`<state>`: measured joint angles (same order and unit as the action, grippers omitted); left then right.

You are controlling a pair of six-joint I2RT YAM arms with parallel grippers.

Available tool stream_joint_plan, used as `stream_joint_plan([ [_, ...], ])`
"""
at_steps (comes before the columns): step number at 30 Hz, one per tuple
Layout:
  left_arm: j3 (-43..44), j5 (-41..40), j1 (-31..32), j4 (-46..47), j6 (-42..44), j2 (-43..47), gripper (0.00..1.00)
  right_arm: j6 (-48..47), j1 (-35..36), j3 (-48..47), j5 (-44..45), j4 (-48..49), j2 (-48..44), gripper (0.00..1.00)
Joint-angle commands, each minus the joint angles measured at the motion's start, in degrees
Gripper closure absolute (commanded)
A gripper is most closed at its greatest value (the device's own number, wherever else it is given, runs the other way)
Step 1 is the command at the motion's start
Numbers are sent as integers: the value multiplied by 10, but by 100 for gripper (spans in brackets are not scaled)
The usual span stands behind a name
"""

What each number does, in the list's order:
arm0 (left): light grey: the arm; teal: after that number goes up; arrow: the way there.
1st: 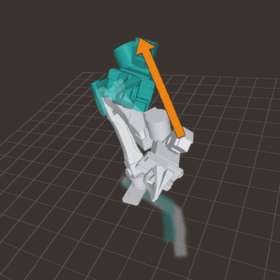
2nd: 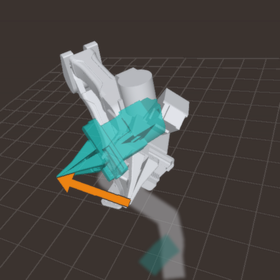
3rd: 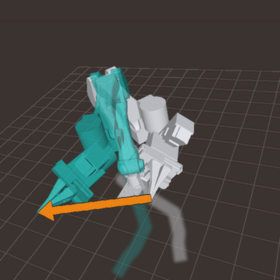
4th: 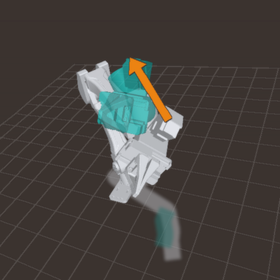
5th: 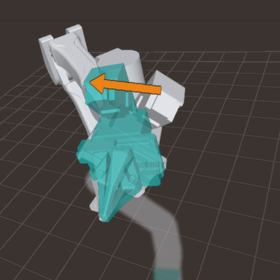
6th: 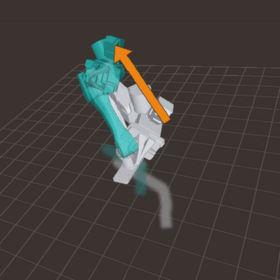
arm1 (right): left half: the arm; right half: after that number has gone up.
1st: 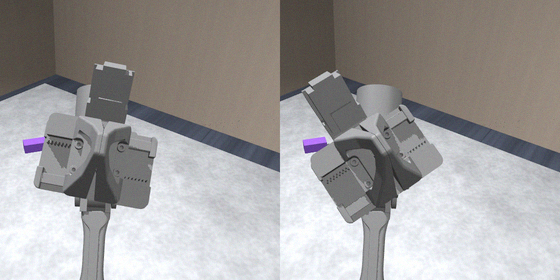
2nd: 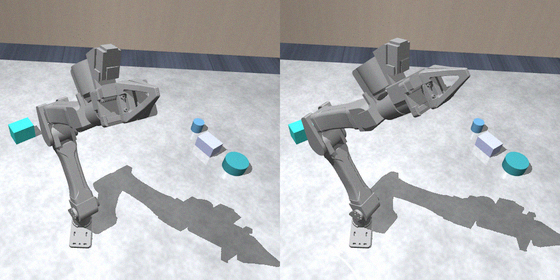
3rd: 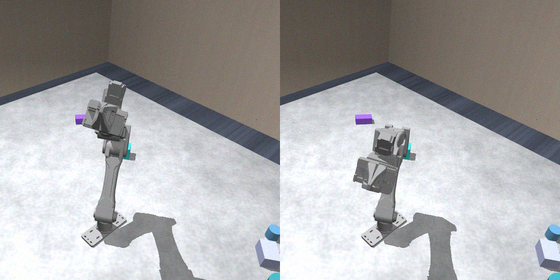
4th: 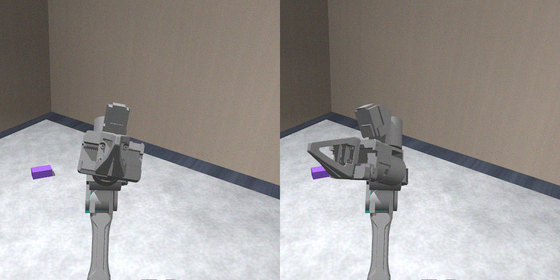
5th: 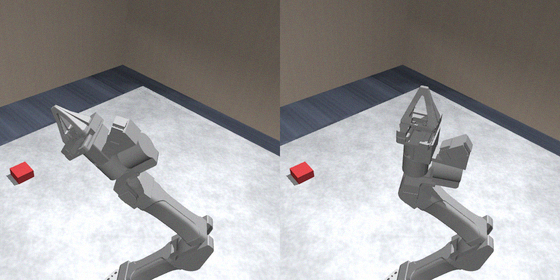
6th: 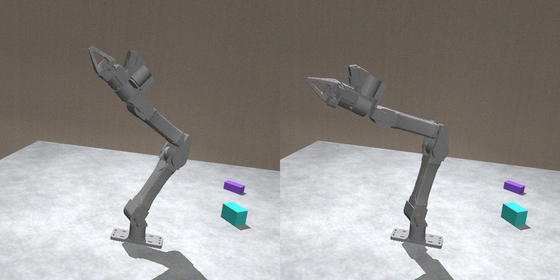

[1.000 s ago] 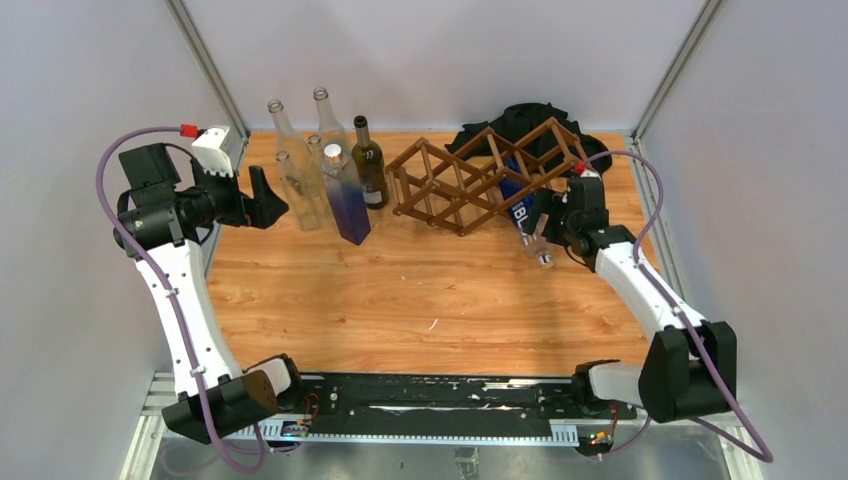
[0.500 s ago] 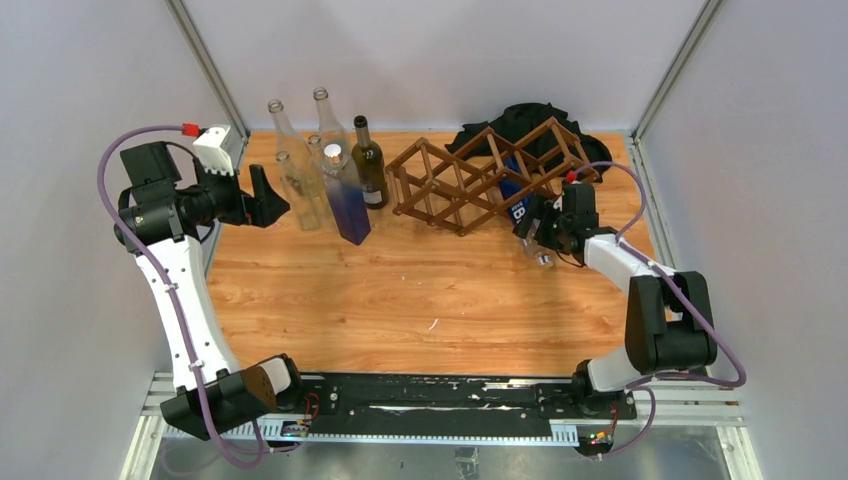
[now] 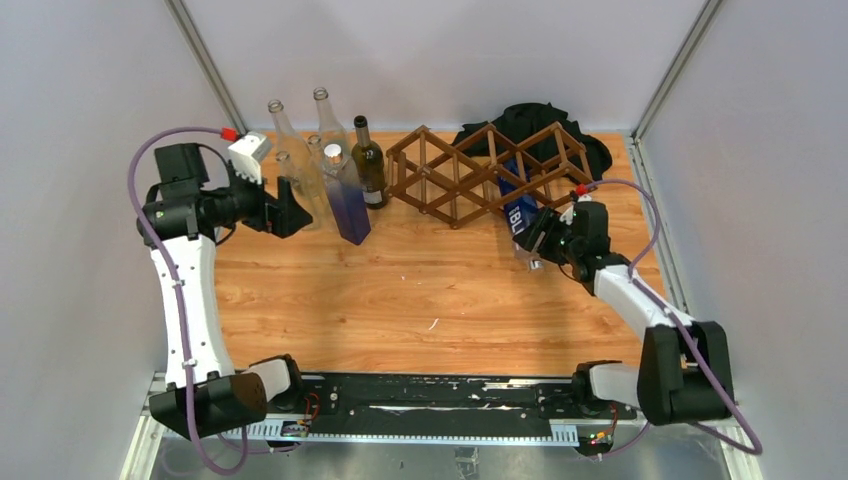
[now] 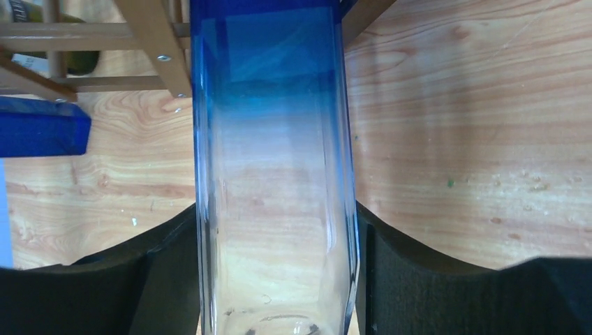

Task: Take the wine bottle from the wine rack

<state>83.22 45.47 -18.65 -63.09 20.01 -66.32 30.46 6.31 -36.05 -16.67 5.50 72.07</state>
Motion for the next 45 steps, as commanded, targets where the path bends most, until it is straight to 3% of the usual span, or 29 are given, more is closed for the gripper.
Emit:
stream_joint_plan([
  [1,-3,-11,61,-1,26,10,0,7,0,26,-14,-20,-81,100],
  [13,-12,-48,230,0,102,-8,0,76,17,103,-41,-206,-378,100],
  [20,-13,-144,345,-1,141,-20,0,131,17,85,-40,-361,-513,100],
  [31,-38,-148,424,-1,242,0,0,127,17,-25,-76,-533,-538,100],
  [39,-45,-121,473,1,328,43,0,152,18,-34,-223,-487,-488,100],
  [45,-92,-134,543,15,362,68,0,165,52,-79,-246,-449,-428,100],
])
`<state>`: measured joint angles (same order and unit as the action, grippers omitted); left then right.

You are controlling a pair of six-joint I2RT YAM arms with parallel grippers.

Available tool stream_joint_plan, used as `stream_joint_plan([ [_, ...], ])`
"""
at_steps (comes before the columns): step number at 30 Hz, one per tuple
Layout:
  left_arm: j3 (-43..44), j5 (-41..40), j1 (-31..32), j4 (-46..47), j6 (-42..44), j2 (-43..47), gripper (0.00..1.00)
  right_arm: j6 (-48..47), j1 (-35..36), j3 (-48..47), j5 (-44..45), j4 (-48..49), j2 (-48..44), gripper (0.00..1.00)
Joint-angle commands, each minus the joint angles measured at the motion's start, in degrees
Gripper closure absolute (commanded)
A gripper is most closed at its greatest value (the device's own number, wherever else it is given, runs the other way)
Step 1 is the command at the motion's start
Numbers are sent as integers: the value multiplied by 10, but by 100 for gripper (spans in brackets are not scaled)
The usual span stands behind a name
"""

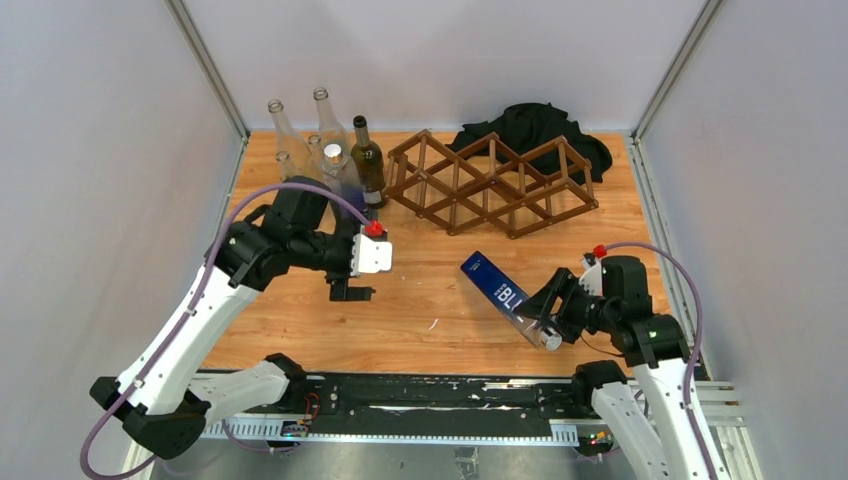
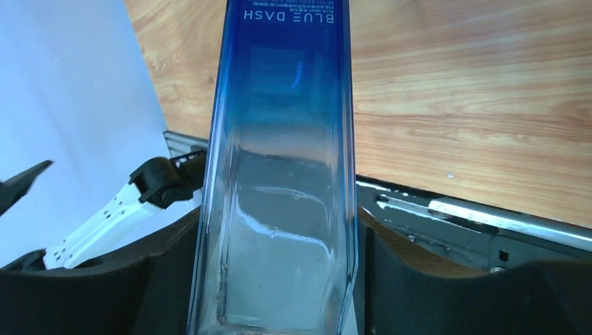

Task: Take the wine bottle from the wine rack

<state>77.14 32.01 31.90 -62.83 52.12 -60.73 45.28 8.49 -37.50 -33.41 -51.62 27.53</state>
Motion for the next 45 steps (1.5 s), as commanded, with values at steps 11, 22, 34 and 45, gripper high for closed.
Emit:
stream_joint_plan([
  [11,-143,-25,61,209,-51,68,0,49,264,-205,-8,253,239,100],
  [22,-194,-21,62,210,-66,76,0,12,391,-380,-25,251,456,100],
  [34,-232,-34,62,234,-46,115,10,3,413,-454,-53,234,512,100],
  [45,-210,-55,62,203,-43,84,93,-20,404,-468,-83,235,527,62],
])
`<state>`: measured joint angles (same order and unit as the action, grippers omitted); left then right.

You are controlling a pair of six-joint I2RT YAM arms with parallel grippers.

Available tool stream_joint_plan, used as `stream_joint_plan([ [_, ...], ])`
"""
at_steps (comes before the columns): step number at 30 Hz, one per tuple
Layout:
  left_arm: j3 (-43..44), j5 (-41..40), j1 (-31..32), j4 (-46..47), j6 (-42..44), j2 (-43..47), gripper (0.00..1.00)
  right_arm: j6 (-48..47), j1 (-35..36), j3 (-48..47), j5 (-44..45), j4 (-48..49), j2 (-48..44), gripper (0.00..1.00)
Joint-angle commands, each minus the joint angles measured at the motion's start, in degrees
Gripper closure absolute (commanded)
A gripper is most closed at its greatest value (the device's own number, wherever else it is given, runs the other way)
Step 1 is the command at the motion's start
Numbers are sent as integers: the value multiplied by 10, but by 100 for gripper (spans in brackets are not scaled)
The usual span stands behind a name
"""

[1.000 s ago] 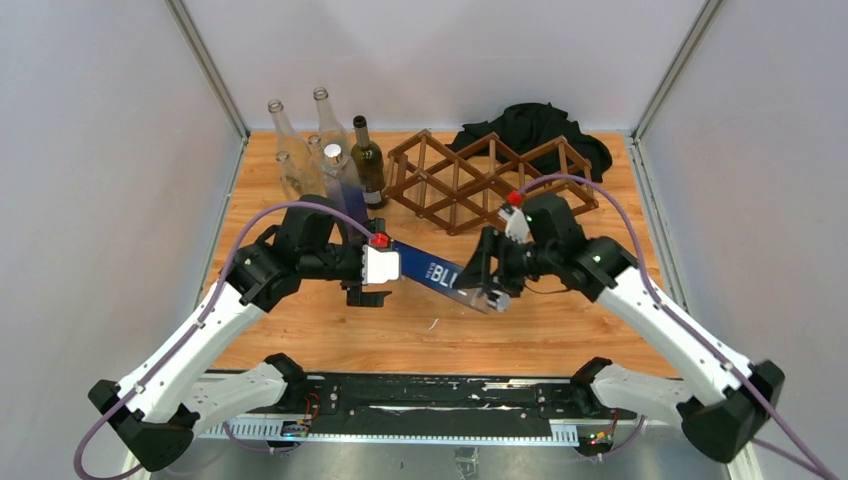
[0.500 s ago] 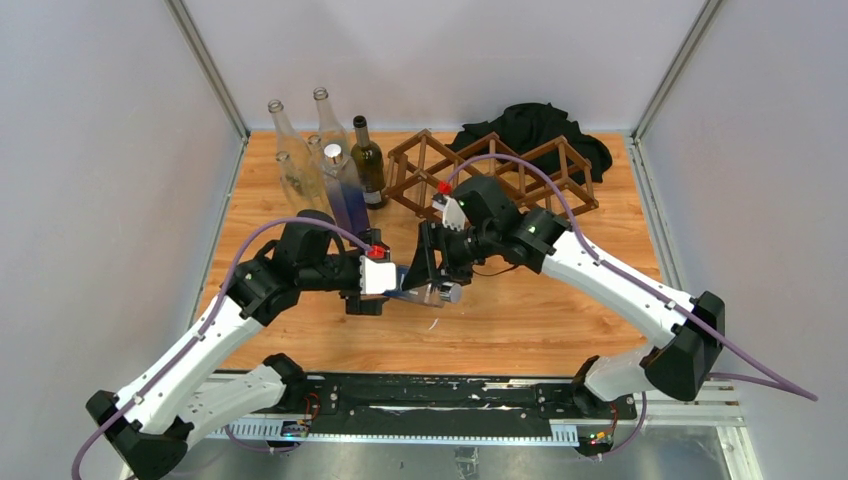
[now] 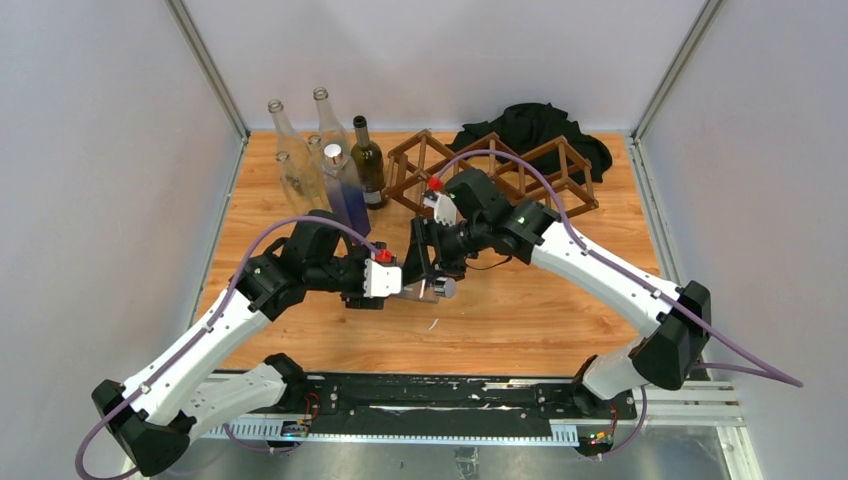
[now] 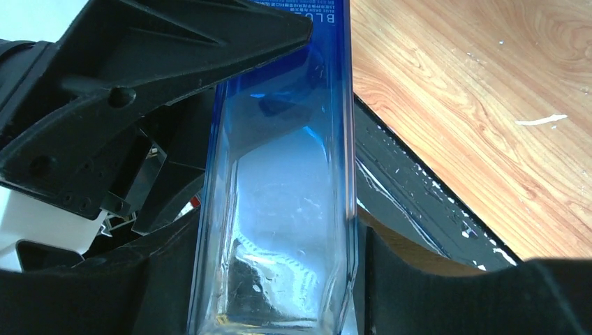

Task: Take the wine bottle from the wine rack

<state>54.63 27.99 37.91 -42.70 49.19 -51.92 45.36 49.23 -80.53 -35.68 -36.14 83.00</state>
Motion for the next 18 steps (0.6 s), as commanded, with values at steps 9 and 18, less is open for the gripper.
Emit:
stream_joint_plan([
  [9,24,9,-2,34,-139,21,100,-86,-26,9,82,75,-129,10],
  [18,54,88,-55,64,-262,15,100,-113,-61,78,126,116,-228,5],
])
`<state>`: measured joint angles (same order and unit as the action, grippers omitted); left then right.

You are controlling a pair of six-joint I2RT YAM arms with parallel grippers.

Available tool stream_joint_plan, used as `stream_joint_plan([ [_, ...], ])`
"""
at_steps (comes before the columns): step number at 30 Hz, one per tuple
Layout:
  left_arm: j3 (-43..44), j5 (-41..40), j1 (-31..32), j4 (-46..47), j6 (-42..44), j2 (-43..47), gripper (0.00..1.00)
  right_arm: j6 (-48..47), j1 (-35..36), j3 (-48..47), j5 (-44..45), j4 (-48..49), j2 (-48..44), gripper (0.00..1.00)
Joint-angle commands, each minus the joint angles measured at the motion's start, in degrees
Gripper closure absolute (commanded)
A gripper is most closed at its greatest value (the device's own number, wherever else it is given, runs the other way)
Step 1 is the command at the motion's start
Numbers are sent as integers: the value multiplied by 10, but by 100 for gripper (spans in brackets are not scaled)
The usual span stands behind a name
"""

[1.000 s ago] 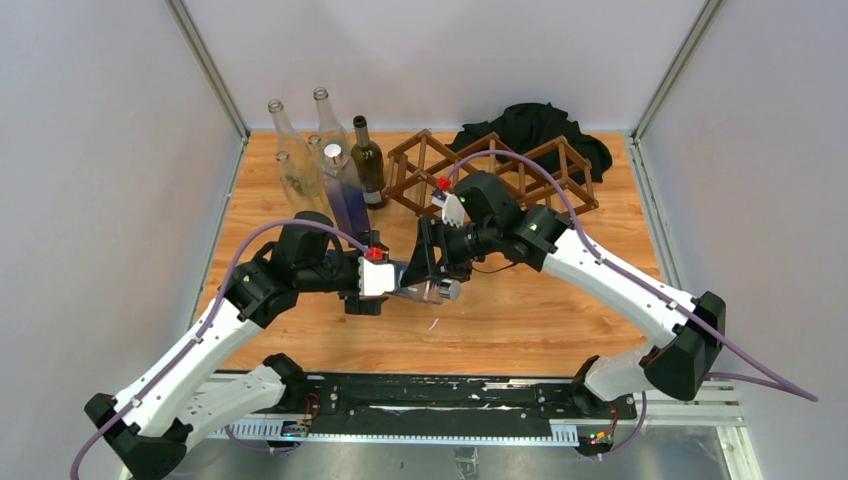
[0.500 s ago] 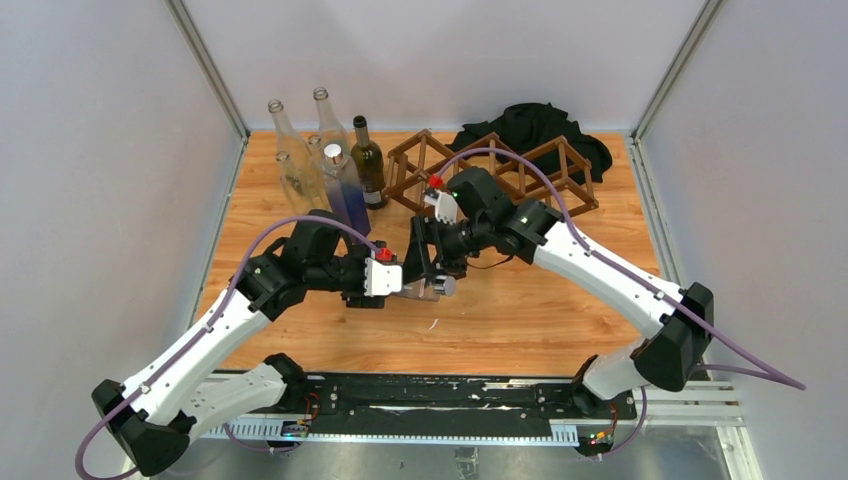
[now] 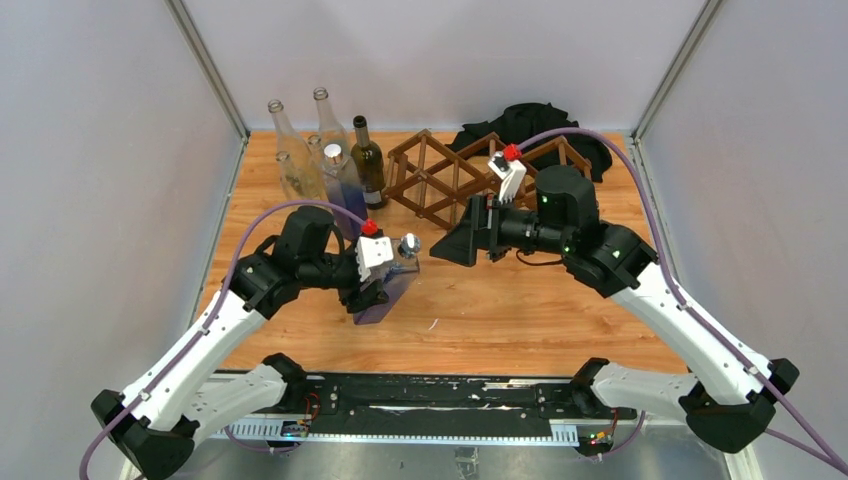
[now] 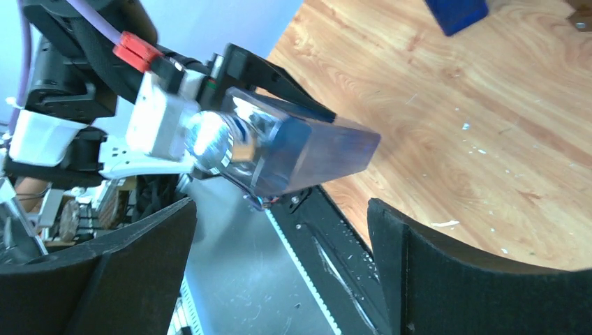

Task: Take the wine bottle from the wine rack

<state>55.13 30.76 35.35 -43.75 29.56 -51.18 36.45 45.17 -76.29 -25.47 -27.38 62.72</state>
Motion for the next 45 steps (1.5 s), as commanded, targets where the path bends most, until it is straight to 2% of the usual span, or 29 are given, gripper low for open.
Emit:
stream_joint_plan([
  [1,54,82,-47,76,-78,4,100,-28,-22,46,21,37,-37,5],
  [7,108,202,-93,52,-155,-31,100,-45,-19,146,-44,192,-71,4],
  [12,138,287,-93,20,-196,-58,100,-76,2,156,-66,263,-53,3],
  [26,149,326,-93,6,-223,-51,100,-108,72,94,-100,336,46,2],
  [29,155,329,-93,5,-229,-54,100,-111,82,89,-107,343,59,8],
  [30,157,328,-93,0,-227,-55,100,-114,83,86,-108,342,64,14],
  [31,160,326,-93,-9,-223,-58,100,-116,84,84,-108,339,70,24],
  [32,164,322,-93,-20,-217,-61,100,-119,84,77,-108,334,74,39],
  [33,169,311,-93,-35,-209,-64,93,-123,84,70,-101,323,79,59],
  [34,173,298,-93,-51,-202,-70,76,-131,84,63,-91,308,82,81],
  [35,183,284,-94,-74,-189,-76,51,-141,84,54,-74,292,84,98],
  [36,191,267,-95,-99,-171,-83,25,-151,84,48,-55,279,84,100],
  [37,195,248,-98,-117,-158,-88,4,-163,84,44,-39,276,84,100],
  [38,198,227,-103,-129,-149,-91,1,-174,84,41,-18,268,82,100],
  [41,200,166,-137,-145,-130,-98,0,-221,84,40,62,255,79,100],
  [45,213,87,-215,-163,-110,-114,0,-276,83,52,142,300,93,100],
])
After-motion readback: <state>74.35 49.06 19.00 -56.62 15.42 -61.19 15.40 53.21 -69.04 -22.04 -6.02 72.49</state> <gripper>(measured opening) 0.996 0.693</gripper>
